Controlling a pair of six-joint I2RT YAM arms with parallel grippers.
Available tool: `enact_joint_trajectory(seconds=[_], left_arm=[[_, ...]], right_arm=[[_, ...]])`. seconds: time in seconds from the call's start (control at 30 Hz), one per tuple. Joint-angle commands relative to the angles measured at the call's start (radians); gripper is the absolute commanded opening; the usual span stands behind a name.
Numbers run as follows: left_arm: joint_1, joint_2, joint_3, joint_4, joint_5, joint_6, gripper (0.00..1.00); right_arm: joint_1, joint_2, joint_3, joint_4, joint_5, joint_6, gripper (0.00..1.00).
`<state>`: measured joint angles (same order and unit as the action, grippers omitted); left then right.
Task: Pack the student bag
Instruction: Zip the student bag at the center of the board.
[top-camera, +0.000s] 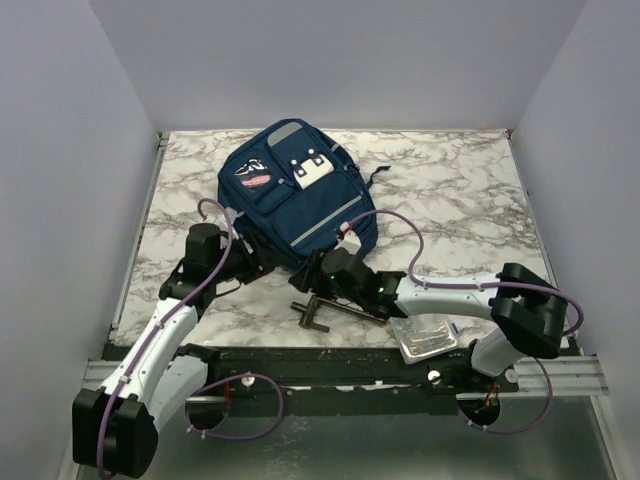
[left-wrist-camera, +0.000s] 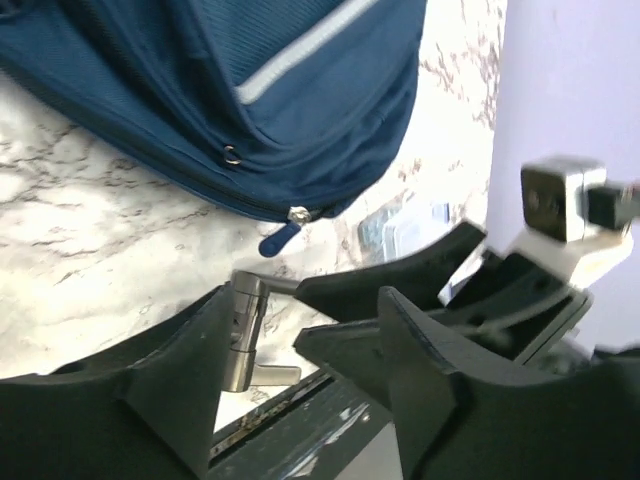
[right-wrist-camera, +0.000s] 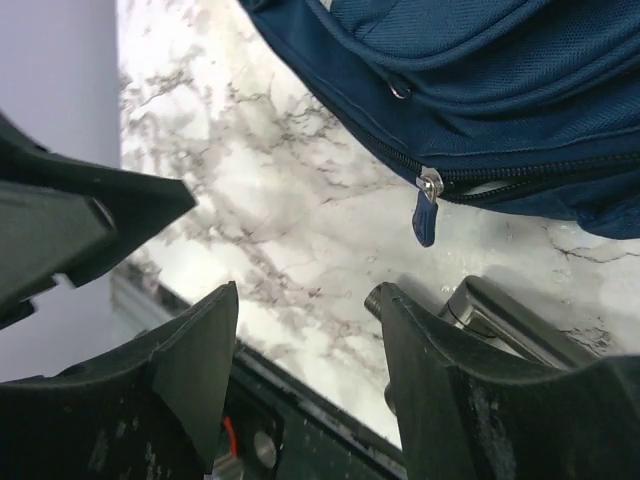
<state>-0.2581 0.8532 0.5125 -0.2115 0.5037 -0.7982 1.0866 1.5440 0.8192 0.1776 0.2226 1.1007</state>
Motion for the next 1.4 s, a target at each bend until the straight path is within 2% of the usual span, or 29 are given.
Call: enact_joint_trajectory(seconds=[0.0,0.23,0.5,0.8,0.87,0.93,0.97,1.1,1.2,1.37], left_arm=[[0.072,0.020,0.017,-0.134,-0.019,-0.178,0.58],[0.097,0.073,-0.016,-0.084,-0.017,-0.353,0.58],[0.099,0.122,-0.039,-0.033,-0.008,-0.398,0.58],[0.099,0.209,-0.040,0.016,-0.034,-0.409,0.57],[0.099,0.237,-0.032,0.024,-0.052,-0.412,0.56],[0.099,0.271,-0.023,0.044,-0.062,-0.419,0.57],[0.098,0.292,-0.016,0.057,-0.061,-0.423,0.58],[0.096,0.399,0.014,0.129,-0.032,-0.438,0.68],[0.083,0.469,0.041,0.158,-0.035,-0.456,0.68],[0.063,0.564,0.058,0.173,-0.072,-0.470,0.65]], right_arm=[[0.049,0.098,0.088,-0.209,0.309,0.072,0.62],[0.078,0.229,0.246,-0.387,0.399,0.163,0.59],[0.079,0.259,0.262,-0.334,0.475,0.131,0.52],[0.078,0.275,0.245,-0.252,0.504,0.059,0.34],[0.078,0.263,0.230,-0.222,0.504,0.023,0.22],[0.078,0.247,0.213,-0.188,0.491,-0.029,0.03],[0.078,0.238,0.204,-0.153,0.477,-0.064,0.00],[0.078,0.192,0.157,-0.087,0.391,-0.246,0.00],[0.078,0.174,0.129,-0.060,0.315,-0.359,0.00],[0.078,0.155,0.150,-0.129,0.192,-0.516,0.00]])
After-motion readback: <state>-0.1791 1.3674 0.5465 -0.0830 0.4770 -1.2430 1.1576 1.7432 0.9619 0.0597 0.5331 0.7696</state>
